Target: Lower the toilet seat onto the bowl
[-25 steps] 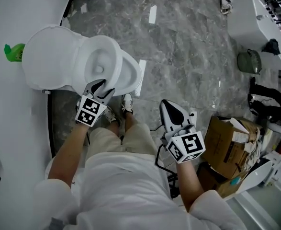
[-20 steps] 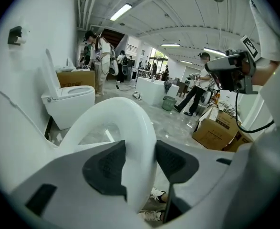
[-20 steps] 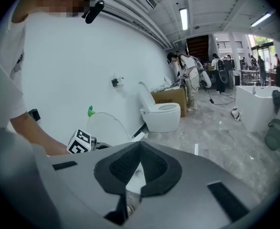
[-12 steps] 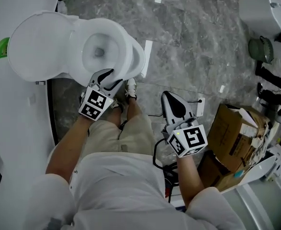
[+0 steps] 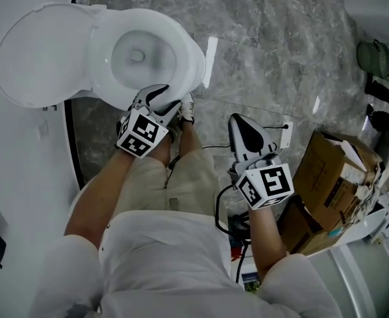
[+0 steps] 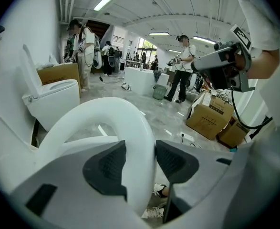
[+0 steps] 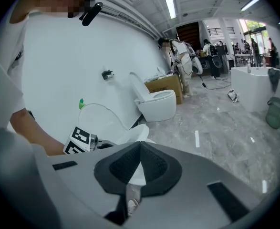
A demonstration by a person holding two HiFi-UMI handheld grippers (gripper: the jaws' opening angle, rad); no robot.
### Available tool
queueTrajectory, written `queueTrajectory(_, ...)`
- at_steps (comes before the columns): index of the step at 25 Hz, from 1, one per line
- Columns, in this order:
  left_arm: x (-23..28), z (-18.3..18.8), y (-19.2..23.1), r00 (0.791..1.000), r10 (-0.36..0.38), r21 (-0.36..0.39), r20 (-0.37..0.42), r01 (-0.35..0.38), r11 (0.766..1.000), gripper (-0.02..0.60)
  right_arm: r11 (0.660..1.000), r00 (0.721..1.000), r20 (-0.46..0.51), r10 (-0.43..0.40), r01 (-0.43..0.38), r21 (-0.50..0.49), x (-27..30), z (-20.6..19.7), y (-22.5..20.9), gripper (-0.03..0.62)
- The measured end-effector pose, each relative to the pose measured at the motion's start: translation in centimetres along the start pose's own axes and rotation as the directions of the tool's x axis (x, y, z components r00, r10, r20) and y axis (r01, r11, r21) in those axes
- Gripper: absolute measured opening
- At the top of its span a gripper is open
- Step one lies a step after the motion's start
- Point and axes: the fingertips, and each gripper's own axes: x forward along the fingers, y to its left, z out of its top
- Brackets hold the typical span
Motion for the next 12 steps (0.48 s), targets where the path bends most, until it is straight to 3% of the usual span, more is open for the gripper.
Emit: queueTrajectory(12,4.9,-2.6,-0.6,0.991,-0.013,0.063,-0.131,0.021,0.998,0.193,1.000,0.999,-0.047,0.003,-0.002,0.019,0.8,-0.6,-0.8,-0.002)
